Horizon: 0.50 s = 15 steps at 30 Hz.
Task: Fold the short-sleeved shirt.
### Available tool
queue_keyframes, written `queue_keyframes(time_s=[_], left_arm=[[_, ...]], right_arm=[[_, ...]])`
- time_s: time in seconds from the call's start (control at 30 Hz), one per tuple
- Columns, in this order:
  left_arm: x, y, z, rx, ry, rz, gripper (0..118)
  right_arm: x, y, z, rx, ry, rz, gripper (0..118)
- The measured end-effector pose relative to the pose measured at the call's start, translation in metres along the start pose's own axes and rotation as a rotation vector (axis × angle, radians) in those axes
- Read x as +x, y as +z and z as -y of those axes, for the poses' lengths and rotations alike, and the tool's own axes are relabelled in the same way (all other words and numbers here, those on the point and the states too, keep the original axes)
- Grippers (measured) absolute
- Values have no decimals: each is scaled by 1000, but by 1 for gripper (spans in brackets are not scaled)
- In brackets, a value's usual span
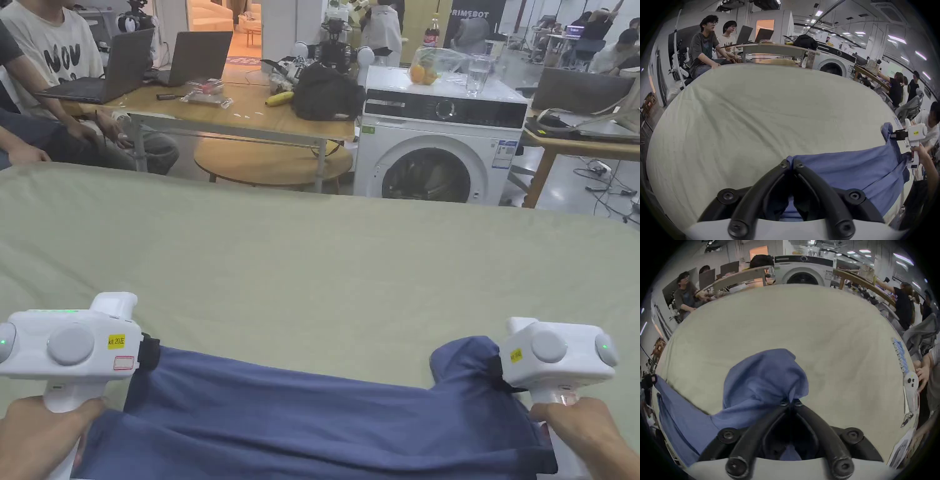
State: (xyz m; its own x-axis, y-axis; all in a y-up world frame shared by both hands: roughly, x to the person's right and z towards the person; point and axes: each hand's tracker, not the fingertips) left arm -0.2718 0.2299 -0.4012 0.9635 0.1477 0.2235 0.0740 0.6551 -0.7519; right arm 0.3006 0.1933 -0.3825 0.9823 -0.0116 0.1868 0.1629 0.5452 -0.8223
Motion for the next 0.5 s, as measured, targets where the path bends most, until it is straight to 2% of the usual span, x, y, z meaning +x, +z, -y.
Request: queue_keyframes(time_s=[0.1, 0.5], left_arm=[[-1, 15, 4, 19, 5, 13, 0], [-9, 92, 43, 121, 19, 72, 0]], right_arm=[[2, 33, 7, 98, -57, -16, 0], [-4, 175, 88, 249, 6, -3, 0]])
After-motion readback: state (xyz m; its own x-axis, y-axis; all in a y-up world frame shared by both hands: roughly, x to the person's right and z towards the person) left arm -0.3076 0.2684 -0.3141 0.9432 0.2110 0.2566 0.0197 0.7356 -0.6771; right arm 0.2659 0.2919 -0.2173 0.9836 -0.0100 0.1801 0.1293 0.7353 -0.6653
